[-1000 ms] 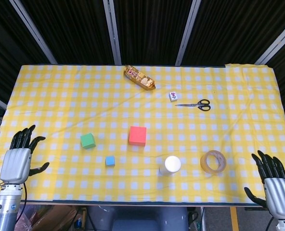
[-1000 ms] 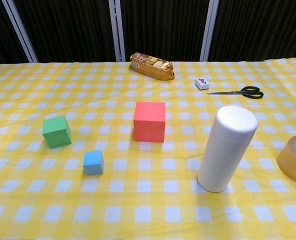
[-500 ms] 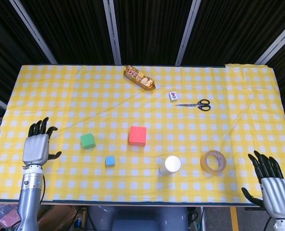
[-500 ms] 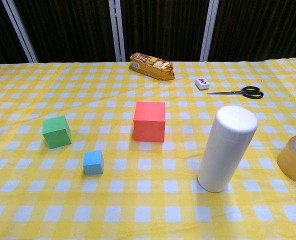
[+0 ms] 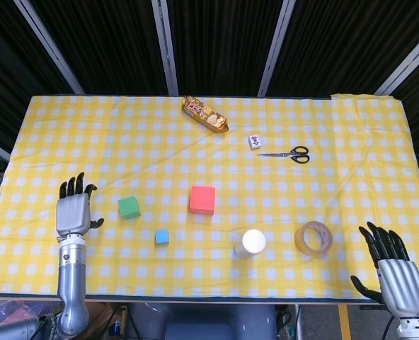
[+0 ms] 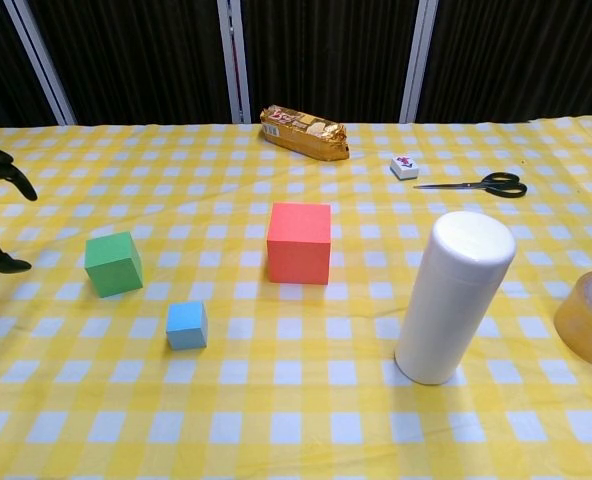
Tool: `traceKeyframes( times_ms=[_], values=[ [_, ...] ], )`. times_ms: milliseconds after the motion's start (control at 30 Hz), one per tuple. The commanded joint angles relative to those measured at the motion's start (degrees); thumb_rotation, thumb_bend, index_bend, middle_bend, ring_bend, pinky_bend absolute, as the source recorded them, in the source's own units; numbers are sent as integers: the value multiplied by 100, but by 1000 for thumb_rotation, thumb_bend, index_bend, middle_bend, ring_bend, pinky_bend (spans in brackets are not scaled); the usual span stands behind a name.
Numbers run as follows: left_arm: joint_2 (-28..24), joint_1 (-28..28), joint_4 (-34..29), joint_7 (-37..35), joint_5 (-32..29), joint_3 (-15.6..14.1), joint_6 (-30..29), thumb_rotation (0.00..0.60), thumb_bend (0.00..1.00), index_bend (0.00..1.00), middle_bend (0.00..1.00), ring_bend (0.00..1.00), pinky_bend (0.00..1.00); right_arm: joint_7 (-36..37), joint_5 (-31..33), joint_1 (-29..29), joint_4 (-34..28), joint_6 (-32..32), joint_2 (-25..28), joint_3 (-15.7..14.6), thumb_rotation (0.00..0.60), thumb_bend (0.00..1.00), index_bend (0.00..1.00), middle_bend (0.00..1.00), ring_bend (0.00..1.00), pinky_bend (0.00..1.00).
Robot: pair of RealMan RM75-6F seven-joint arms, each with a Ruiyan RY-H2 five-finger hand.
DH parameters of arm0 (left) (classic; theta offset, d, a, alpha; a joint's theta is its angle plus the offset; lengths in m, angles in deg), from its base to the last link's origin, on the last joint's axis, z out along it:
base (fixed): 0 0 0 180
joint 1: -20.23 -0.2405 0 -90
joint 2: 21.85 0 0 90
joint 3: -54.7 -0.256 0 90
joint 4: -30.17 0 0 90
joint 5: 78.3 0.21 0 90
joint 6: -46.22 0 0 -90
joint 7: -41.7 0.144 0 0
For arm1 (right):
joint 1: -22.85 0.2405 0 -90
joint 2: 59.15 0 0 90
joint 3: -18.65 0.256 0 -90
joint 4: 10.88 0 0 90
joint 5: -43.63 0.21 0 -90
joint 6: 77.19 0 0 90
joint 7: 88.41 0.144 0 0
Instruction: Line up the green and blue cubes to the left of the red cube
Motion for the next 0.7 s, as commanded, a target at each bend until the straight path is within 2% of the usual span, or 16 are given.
traceKeyframes(
  times_ms=[33, 300, 700],
  values=[
    [64, 35, 60, 3, 46, -57, -42, 600, 152, 270, 0, 0, 0, -1, 9, 17, -1, -28, -7, 1, 600, 282, 33, 0, 0, 0],
    [280, 116, 191, 58, 0, -161, -77, 600, 150, 273, 0, 0, 0, -9, 40, 76, -17, -110, -25, 16, 600, 282, 33, 0, 0, 0],
    [796, 324, 670, 174, -116, -109, -145, 600, 145, 272, 0, 0, 0, -12, 89, 146, -21, -202, -52, 30, 600, 282, 33, 0, 0, 0]
  ],
)
